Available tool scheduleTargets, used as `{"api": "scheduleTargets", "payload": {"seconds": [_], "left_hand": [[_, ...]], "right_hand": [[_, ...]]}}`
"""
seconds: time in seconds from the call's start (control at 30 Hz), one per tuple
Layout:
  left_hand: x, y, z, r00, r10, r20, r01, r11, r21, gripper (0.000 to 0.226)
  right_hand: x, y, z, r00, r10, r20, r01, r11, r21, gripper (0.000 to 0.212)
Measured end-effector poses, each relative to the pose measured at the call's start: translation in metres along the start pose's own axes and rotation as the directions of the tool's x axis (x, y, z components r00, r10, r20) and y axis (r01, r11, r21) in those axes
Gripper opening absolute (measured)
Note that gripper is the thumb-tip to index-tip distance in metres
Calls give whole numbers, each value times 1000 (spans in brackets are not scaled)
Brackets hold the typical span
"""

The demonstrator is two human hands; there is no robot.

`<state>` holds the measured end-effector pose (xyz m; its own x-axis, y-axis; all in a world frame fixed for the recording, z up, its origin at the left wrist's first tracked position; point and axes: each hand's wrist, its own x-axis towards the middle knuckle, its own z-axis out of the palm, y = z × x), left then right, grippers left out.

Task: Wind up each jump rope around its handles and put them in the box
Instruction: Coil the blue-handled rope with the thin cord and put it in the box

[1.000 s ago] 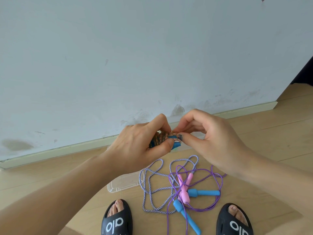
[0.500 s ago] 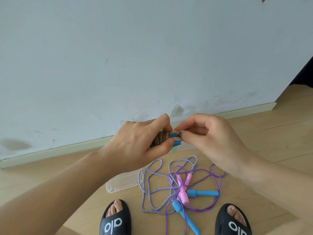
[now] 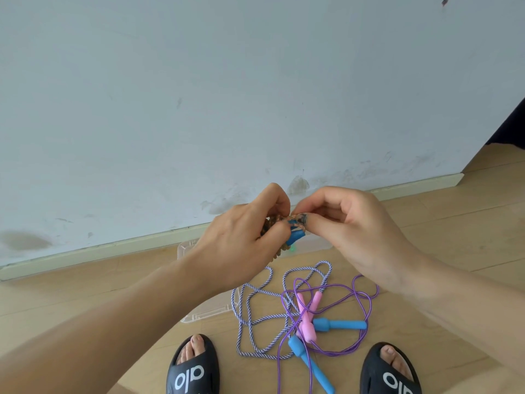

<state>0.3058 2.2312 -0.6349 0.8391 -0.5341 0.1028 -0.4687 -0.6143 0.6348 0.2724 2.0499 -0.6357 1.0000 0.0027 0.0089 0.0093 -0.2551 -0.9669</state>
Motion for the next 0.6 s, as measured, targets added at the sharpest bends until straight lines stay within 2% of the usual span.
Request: {"api": "scheduleTargets", "payload": {"seconds": [0.07, 0.2, 0.37, 0.6], "left_hand": [[0, 0, -1, 1000, 22, -4, -23, 999, -36, 4], [3, -2, -4, 998, 57, -6, -57, 998, -17, 6], [6, -3, -5, 1000, 24, 12, -24, 1000, -6, 5], [10, 1, -2, 999, 4, -34, -2, 999, 54, 6]], "right_hand": [[2, -1, -1, 1000, -1, -7, 1, 1000, 16, 12], [4, -2, -1, 1000, 11, 2, -11, 999, 37, 10], [6, 1, 2, 995, 95, -9, -93, 989, 116, 8], [9, 2, 2, 986, 165, -4, -162, 970, 181, 8]]}}
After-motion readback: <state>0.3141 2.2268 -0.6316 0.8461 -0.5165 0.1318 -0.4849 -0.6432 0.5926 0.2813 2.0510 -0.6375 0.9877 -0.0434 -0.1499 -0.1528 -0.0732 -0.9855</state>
